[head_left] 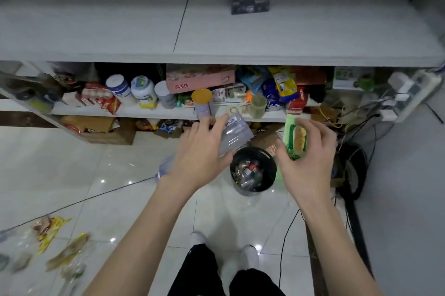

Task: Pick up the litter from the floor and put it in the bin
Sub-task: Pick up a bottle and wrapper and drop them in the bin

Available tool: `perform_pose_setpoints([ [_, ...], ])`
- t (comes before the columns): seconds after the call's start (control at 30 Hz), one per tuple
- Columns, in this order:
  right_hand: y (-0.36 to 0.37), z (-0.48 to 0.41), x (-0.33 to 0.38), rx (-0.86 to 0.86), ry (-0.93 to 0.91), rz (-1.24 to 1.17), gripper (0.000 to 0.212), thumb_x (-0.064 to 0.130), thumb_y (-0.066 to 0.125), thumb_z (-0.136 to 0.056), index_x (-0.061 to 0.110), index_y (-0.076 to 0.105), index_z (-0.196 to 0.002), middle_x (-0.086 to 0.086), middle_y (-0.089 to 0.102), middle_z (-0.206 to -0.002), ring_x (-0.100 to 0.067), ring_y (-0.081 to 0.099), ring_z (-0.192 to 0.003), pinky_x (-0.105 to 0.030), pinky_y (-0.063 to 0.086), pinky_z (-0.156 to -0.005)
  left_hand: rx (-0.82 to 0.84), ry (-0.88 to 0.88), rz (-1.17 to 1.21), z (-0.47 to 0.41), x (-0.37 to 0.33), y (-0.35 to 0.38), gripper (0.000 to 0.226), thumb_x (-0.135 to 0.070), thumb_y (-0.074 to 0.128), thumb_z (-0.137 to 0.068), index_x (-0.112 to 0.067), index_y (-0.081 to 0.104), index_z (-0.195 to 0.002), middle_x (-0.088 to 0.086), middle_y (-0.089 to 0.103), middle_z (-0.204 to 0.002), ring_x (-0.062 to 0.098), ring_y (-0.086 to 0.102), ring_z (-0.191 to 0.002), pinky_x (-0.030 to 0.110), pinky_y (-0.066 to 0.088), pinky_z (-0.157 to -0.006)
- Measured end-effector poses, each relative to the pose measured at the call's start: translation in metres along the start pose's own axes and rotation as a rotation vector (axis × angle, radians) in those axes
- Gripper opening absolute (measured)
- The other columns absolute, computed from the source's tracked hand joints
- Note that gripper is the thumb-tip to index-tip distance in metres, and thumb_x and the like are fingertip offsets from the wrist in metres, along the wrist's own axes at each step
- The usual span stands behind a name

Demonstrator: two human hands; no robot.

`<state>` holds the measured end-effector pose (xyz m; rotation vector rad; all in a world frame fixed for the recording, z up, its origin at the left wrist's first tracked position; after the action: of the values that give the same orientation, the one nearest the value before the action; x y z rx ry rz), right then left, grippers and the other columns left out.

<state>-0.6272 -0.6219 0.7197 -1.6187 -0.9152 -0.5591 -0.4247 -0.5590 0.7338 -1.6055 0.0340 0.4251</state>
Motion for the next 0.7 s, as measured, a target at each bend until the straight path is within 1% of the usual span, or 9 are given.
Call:
perform_pose_setpoints([
  [0.03, 0.000, -0.004, -0.009, 0.001, 0.020, 0.008, 0.056, 0.025, 0.077, -0.084, 0.019, 0.054, -0.135, -0.003, 0.039, -0.138, -0.017, 0.041, -0.129, -0.020, 0.032, -0.108, 0.018, -0.004, 0.023, -0.007, -0.003, 0.007, 0.078, -0.047, 0.065, -0.086, -0.029, 0.024, -0.150, 0.004, 0.043, -0.134, 0.026, 0.048, -0.116, 0.040, 0.044, -0.096],
  [0.07, 0.001, -0.008, -0.017, 0.009, 0.046, 0.018, 0.056, 0.026, 0.077, -0.084, 0.020, 0.054, -0.135, -0.002, 0.038, -0.138, -0.017, 0.041, -0.130, -0.020, 0.031, -0.107, 0.040, -0.009, 0.046, -0.015, -0.005, 0.014, 0.080, -0.048, 0.065, -0.086, -0.028, 0.024, -0.151, 0.005, 0.042, -0.135, 0.026, 0.048, -0.116, 0.039, 0.044, -0.097],
  [0.13, 0.006, -0.015, -0.030, 0.029, 0.085, 0.038, 0.058, 0.027, 0.077, -0.085, 0.021, 0.053, -0.137, -0.001, 0.037, -0.139, -0.016, 0.038, -0.131, -0.011, 0.025, -0.105, 0.083, -0.011, 0.071, -0.030, -0.006, 0.029, 0.082, -0.048, 0.065, -0.086, -0.028, 0.021, -0.152, 0.005, 0.042, -0.135, 0.025, 0.048, -0.117, 0.036, 0.043, -0.095],
  [0.23, 0.017, -0.029, -0.044, 0.046, 0.099, 0.072, 0.058, 0.024, 0.077, -0.084, 0.021, 0.052, -0.137, -0.002, 0.035, -0.141, -0.014, 0.035, -0.132, 0.002, 0.017, -0.101, 0.121, -0.016, 0.126, -0.055, 0.000, 0.050, 0.084, -0.049, 0.067, -0.085, -0.028, 0.021, -0.152, 0.004, 0.042, -0.138, 0.025, 0.048, -0.120, 0.038, 0.046, -0.096],
  [0.37, 0.041, -0.049, -0.061, 0.069, 0.120, 0.089, 0.060, 0.021, 0.078, -0.083, 0.017, 0.053, -0.137, -0.005, 0.035, -0.141, -0.012, 0.035, -0.131, 0.005, 0.018, -0.099, 0.194, -0.065, 0.282, -0.086, 0.012, 0.081, 0.082, -0.051, 0.068, -0.084, -0.033, 0.024, -0.150, 0.003, 0.043, -0.138, 0.023, 0.050, -0.119, 0.041, 0.050, -0.094],
  [0.43, 0.055, -0.058, -0.074, 0.083, 0.137, 0.106, 0.060, 0.022, 0.078, -0.083, 0.016, 0.053, -0.137, -0.006, 0.035, -0.141, -0.015, 0.036, -0.132, 0.004, 0.020, -0.099, 0.223, -0.100, 0.360, -0.100, 0.019, 0.101, 0.079, -0.051, 0.070, -0.083, -0.034, 0.028, -0.148, 0.002, 0.045, -0.134, 0.022, 0.051, -0.118, 0.042, 0.050, -0.095],
  [0.5, 0.068, -0.063, -0.088, 0.082, 0.152, 0.117, 0.059, 0.023, 0.077, -0.084, 0.015, 0.053, -0.137, -0.006, 0.036, -0.140, -0.019, 0.038, -0.132, -0.002, 0.024, -0.102, 0.253, -0.125, 0.409, -0.109, 0.024, 0.124, 0.077, -0.050, 0.071, -0.082, -0.034, 0.032, -0.146, 0.002, 0.047, -0.129, 0.022, 0.053, -0.114, 0.043, 0.050, -0.095],
  [0.6, 0.085, -0.066, -0.115, 0.062, 0.180, 0.135, 0.058, 0.023, 0.077, -0.083, 0.013, 0.054, -0.135, -0.010, 0.039, -0.139, -0.026, 0.042, -0.130, -0.022, 0.034, -0.107, 0.304, -0.161, 0.466, -0.117, 0.030, 0.160, 0.077, -0.051, 0.071, -0.081, -0.035, 0.033, -0.145, -0.001, 0.047, -0.124, 0.019, 0.055, -0.109, 0.042, 0.050, -0.095],
  [0.7, 0.103, -0.064, -0.146, 0.081, 0.208, 0.143, 0.057, 0.022, 0.077, -0.083, 0.012, 0.055, -0.134, -0.013, 0.040, -0.139, -0.030, 0.043, -0.130, -0.032, 0.037, -0.109, 0.343, -0.226, 0.518, -0.120, 0.035, 0.199, 0.078, -0.051, 0.072, -0.082, -0.032, 0.034, -0.147, 0.002, 0.048, -0.127, 0.021, 0.055, -0.111, 0.043, 0.049, -0.096],
])
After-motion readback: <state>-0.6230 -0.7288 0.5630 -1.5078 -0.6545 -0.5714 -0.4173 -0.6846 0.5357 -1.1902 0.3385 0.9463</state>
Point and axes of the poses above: each hand's wrist, its own z-axis away from the middle knuckle, its own y-axis out of the palm, x = y × z, the point moved 2 cm from there along -z, towards the middle knuckle
